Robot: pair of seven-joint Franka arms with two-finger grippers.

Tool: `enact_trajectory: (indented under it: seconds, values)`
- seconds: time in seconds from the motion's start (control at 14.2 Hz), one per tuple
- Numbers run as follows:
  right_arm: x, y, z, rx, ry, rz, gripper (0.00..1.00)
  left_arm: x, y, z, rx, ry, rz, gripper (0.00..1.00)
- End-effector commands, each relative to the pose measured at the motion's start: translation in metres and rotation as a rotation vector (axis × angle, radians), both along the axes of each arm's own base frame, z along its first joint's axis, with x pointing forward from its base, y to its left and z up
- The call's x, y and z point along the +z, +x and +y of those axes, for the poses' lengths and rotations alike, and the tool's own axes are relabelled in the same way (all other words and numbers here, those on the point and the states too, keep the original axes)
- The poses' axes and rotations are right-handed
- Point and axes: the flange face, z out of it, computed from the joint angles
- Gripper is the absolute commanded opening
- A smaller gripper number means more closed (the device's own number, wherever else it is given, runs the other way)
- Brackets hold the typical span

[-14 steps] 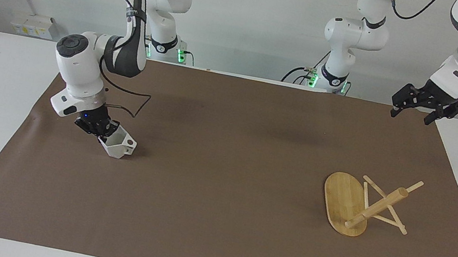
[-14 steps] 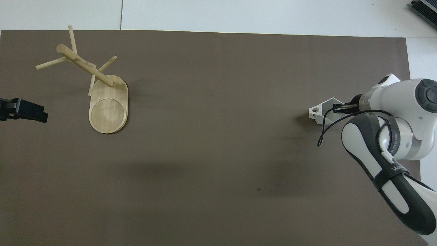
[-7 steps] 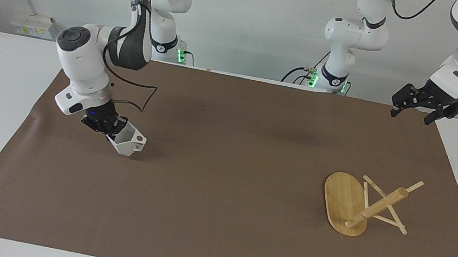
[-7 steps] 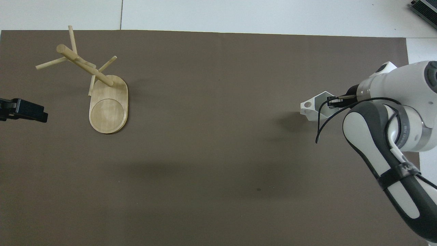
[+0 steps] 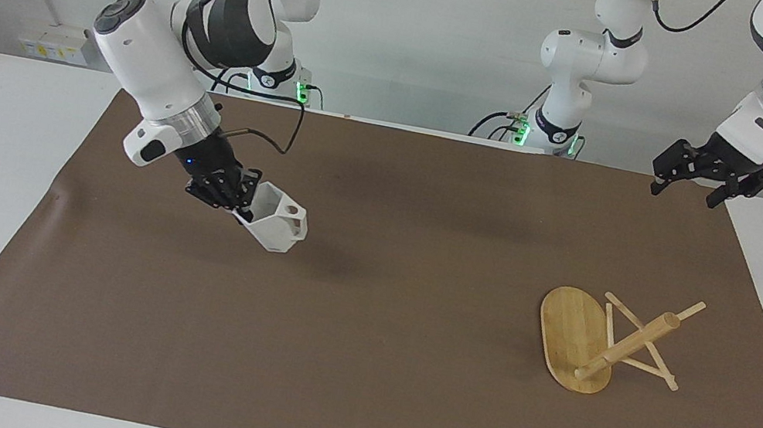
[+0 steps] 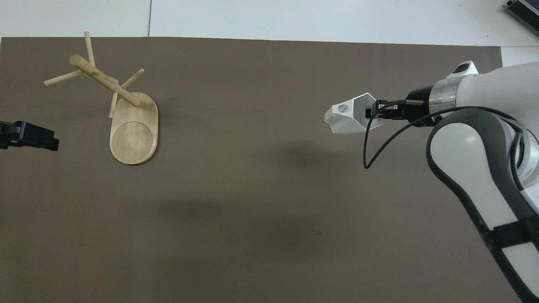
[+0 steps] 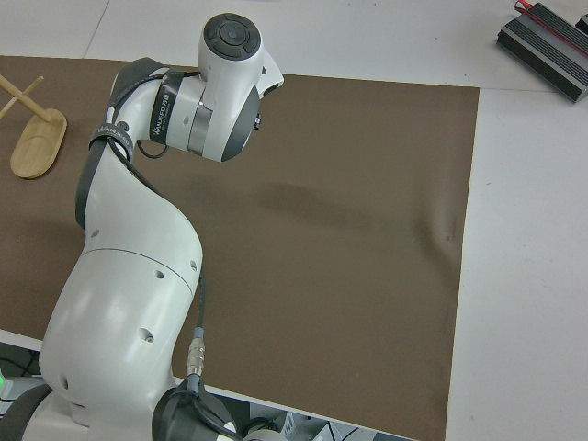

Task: Hang cup on rack
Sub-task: 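Lift the white cup and carry it toward the left gripper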

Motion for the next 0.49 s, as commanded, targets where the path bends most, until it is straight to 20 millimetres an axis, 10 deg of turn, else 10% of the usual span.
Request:
enact_trajectory:
  seconds: [0.0, 0.42]
  values:
    - [0.017, -0.005, 0.050, 0.024, 0.127, -0.021, 0.00, -0.001, -0.004, 0.002, 0.010, 0.013, 0.012, 1.00]
    - [0.039, -0.025, 0.142, -0.029, 0.256, -0.010, 0.00, -0.001, -0.004, 0.001, 0.014, 0.013, 0.012, 1.00]
